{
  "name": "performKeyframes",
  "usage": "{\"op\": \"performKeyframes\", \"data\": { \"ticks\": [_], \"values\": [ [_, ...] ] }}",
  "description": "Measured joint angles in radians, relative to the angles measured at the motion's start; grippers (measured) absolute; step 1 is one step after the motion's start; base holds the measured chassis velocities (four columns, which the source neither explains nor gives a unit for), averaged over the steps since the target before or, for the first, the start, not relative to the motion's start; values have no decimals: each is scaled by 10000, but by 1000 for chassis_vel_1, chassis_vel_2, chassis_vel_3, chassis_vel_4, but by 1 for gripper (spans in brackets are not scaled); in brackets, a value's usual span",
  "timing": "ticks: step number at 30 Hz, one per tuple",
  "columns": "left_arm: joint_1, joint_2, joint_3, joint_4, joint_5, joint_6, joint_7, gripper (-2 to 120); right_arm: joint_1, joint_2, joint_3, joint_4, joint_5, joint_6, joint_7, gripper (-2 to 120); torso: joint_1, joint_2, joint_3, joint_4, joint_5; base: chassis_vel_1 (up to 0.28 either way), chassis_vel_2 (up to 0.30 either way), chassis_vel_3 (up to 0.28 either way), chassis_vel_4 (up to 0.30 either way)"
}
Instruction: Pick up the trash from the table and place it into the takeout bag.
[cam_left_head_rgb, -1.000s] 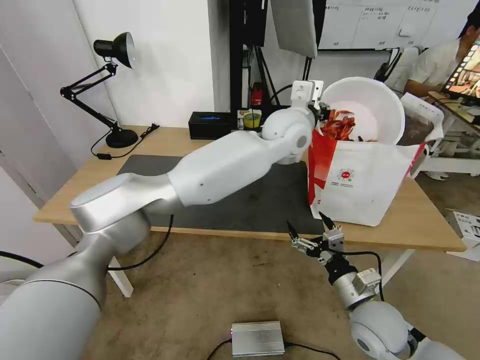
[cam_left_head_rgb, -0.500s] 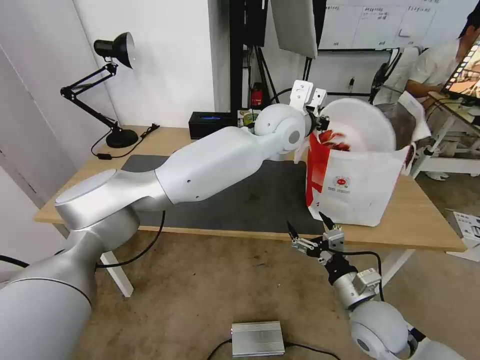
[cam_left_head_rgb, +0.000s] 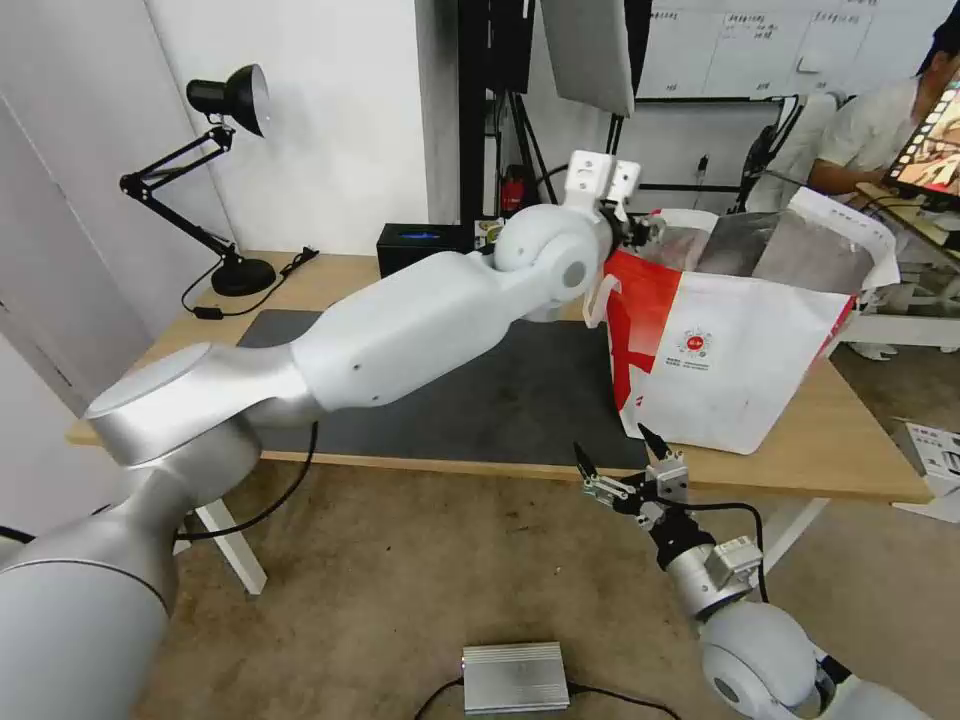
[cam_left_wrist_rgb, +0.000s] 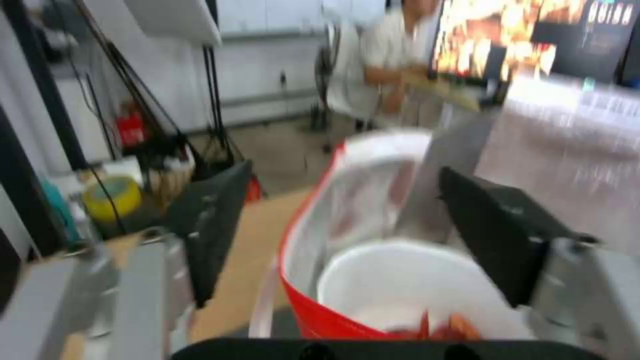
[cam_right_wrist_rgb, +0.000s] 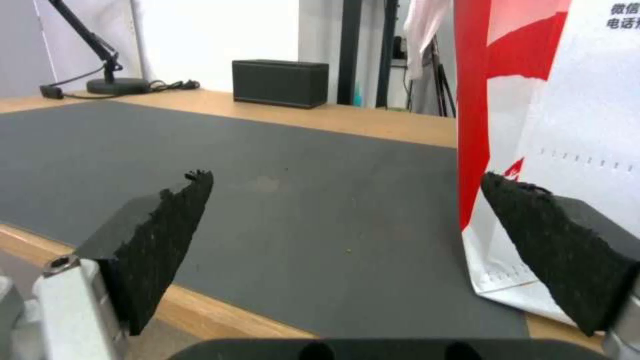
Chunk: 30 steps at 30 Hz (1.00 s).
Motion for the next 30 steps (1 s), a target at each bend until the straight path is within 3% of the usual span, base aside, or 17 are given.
{"op": "performKeyframes", "data": {
  "ticks": [1,4,8,11,12,15,16,18,22,24,25,28,30],
  "values": [
    [0,0,0,0,0,0,0,84,0,0,0,0,0,0,0,100,0,0,0,0,0,0,0,0,0],
    [460,793,-60,-919,897,-1104,-40,99,0,0,0,0,0,0,0,100,0,0,0,-1,0,0,0,0,0],
    [903,1414,-139,-1619,1104,-1541,-43,100,0,0,0,0,0,0,-3,100,0,0,0,1,-1,0,0,0,0],
    [1886,2274,-485,-2492,1632,-2023,-7,100,0,0,0,0,0,0,-6,100,0,1,-1,-3,-2,0,0,0,0],
    [1886,2274,-485,-2492,1632,-2023,-7,100,0,0,0,0,0,0,-6,100,0,1,-1,-3,-2,0,0,0,0],
    [3340,3453,-1039,-2903,2671,-2882,493,100,0,0,1,0,0,0,-2,100,0,0,0,-2,-3,0,0,0,0],
    [3340,3453,-1039,-2903,2671,-2882,493,100,0,0,1,0,0,0,-2,100,0,0,0,-2,-3,0,0,0,0],
    [4528,4276,-1949,-3152,3428,-3324,982,100,1,-1,1,1,0,1,-4,100,0,0,1,5,-6,0,0,0,0],
    [5514,4868,-2877,-3468,3881,-3599,1260,100,1,-1,1,0,0,0,-4,100,-1,1,0,4,-6,0,0,0,0],
    [7547,5649,-4500,-4225,4326,-3822,1615,100,0,-1,1,0,0,1,0,100,-1,1,0,0,-3,0,0,0,0],
    [7547,5649,-4500,-4225,4326,-3822,1615,100,0,-1,1,0,0,1,0,100,-1,1,0,0,-3,0,0,0,0],
    [9850,5970,-6450,-4799,4878,-4034,2022,100,0,-1,0,0,1,1,-4,100,-2,2,-2,4,-1,0,0,0,0],
    [10494,5992,-6880,-4908,5004,-4135,2121,100,1,-1,0,0,1,1,-3,100,-3,2,-1,6,-5,0,0,0,0]
  ]
}}
